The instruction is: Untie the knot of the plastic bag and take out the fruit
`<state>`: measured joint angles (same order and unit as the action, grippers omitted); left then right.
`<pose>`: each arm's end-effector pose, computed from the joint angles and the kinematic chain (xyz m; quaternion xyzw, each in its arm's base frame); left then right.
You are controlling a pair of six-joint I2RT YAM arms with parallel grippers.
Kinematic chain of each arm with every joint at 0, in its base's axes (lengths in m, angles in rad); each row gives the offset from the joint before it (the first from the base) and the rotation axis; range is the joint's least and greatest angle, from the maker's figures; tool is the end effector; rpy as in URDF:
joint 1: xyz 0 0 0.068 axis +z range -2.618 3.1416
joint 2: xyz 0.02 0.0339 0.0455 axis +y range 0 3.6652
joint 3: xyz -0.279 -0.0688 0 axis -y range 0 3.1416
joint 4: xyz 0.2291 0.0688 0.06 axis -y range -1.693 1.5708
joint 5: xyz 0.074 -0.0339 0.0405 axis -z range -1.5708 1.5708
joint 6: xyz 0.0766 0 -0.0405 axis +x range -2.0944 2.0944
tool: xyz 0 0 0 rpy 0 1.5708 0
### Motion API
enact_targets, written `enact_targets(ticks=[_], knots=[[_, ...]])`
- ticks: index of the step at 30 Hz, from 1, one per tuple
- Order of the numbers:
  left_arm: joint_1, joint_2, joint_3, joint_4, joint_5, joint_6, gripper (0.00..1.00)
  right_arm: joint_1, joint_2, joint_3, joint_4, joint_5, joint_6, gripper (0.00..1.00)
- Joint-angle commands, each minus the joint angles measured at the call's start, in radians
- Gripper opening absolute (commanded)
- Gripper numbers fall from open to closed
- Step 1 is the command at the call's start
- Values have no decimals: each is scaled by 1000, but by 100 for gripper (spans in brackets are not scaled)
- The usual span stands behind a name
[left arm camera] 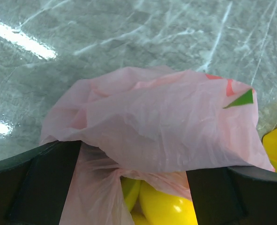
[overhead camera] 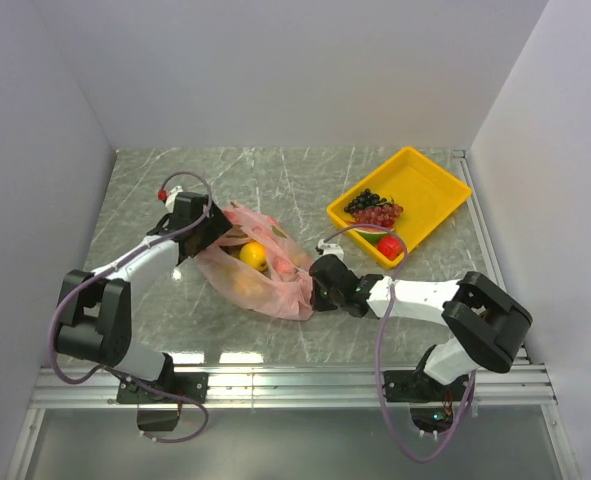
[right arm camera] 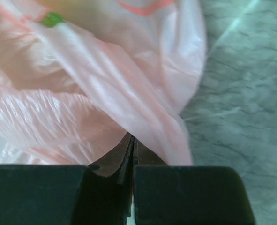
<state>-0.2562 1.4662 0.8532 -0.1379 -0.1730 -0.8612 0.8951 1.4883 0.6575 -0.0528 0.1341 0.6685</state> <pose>0.3149 -0.0689 0.2063 -0.3051 0.8620 -0.1433 0.3787 0.1899 0.2206 0.1469 -0.0838 0.9360 0.1920 0.2830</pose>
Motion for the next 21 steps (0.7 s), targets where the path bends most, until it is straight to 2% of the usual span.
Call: enact_targets(ticks=[1, 6, 8, 9, 12, 14, 19, 21], knots=[[57, 16, -8, 55, 118, -32, 94, -19, -48, -22, -16, 38, 17, 0], [67, -118, -2, -23, 194, 37, 99, 33, -129, 25, -51, 90, -98, 2], [67, -197, 10, -75, 217, 100, 99, 57, -152, 83, -88, 101, -170, 14], [67, -223, 24, -106, 231, 122, 99, 82, -170, 106, -105, 117, -190, 28], [67, -338, 26, -219, 231, 197, 99, 116, -194, 204, -165, 122, -270, 51], [67, -421, 20, -285, 221, 237, 99, 125, -201, 275, -191, 111, -326, 57], [67, -546, -40, -358, 193, 243, 99, 130, -178, 390, -171, 59, -427, 57], [67, -583, -100, -324, 231, 232, 99, 131, -98, 456, -167, 29, -449, 50]])
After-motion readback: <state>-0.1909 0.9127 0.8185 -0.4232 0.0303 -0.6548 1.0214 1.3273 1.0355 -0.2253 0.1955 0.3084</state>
